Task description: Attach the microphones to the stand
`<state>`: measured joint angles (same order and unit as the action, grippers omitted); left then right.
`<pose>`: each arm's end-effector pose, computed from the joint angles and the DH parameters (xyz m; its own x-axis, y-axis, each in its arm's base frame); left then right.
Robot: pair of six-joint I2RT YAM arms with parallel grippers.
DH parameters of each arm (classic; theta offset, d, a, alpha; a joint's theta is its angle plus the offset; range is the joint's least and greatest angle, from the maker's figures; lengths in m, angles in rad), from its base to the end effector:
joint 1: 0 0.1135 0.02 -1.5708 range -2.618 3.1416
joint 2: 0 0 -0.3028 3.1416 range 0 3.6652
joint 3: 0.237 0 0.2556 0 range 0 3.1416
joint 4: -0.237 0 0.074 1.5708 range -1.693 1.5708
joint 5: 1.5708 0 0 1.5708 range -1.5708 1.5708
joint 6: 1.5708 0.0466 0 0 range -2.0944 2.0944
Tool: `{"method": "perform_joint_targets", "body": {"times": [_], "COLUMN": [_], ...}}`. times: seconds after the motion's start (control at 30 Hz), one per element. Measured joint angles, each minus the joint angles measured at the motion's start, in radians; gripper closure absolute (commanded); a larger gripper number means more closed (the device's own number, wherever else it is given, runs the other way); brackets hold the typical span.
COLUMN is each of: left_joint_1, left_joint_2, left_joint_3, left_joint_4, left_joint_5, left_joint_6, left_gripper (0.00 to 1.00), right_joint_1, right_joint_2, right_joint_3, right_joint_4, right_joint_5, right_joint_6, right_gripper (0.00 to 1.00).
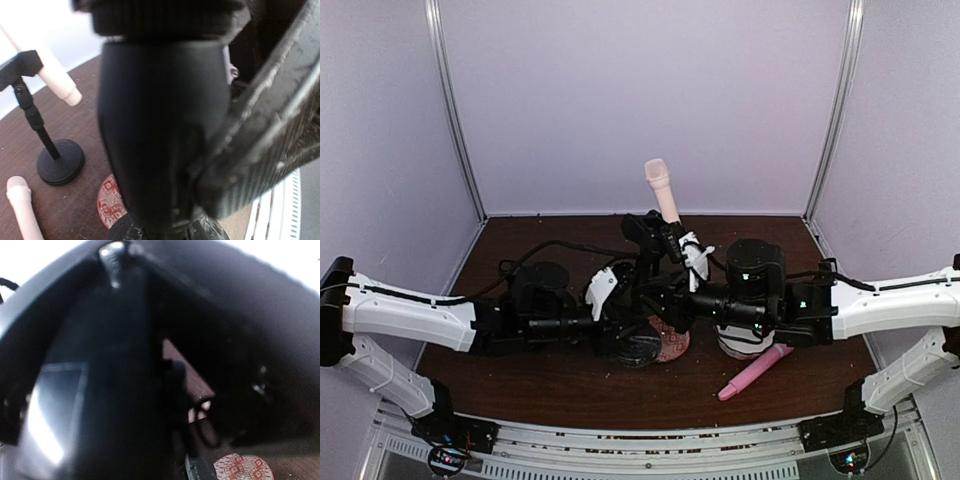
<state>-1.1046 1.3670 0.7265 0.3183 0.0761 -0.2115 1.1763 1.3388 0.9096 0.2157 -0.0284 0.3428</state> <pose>0.1353 -0.2768 0.2715 -0.3329 0.1960 -0.9224 0.8727 0.4346 -0.2227 0.1214 0.2951 0.3338 -0.3905 -0.0637 -0.9184 -0.8518 0.4035 0.3342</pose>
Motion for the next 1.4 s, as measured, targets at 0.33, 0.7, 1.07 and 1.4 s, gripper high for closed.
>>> {"method": "perform_joint_targets", "body": {"times": [0.33,0.7,1.07,1.4], "left_joint_1": [0.002,0.003,0.003,0.003], "left_joint_2": [-0.063,-0.072,-0.045,-0.046], "left_joint_3": [-0.060,-0.023,-0.010,-0.005], "left_joint_4": [0.035,-0.034,-0.057,-0.075], "left_joint_5": [-0.118,0.401,0.498,0.362], "left_joint_6": [0.029,0.156,0.158,0.112], "left_gripper": [1.00,1.00,1.00,1.00], "right_joint_1": [-0.054,-0.139,-0.133,-0.090], "right_joint_2": [-0.091,-0.125,-0.019,-0.031], "right_joint_3": [-0.050,-0.149,-0.116,-0.103], "right_joint_4": [0.016,0.197,0.275,0.211], "right_joint_5": [-0.100,-0.565,-0.735,-0.521], "right_joint_6": [0.018,-0.101,-0.109,-0.170], "right_gripper": [0.34,0.43,0.64,1.00]}}
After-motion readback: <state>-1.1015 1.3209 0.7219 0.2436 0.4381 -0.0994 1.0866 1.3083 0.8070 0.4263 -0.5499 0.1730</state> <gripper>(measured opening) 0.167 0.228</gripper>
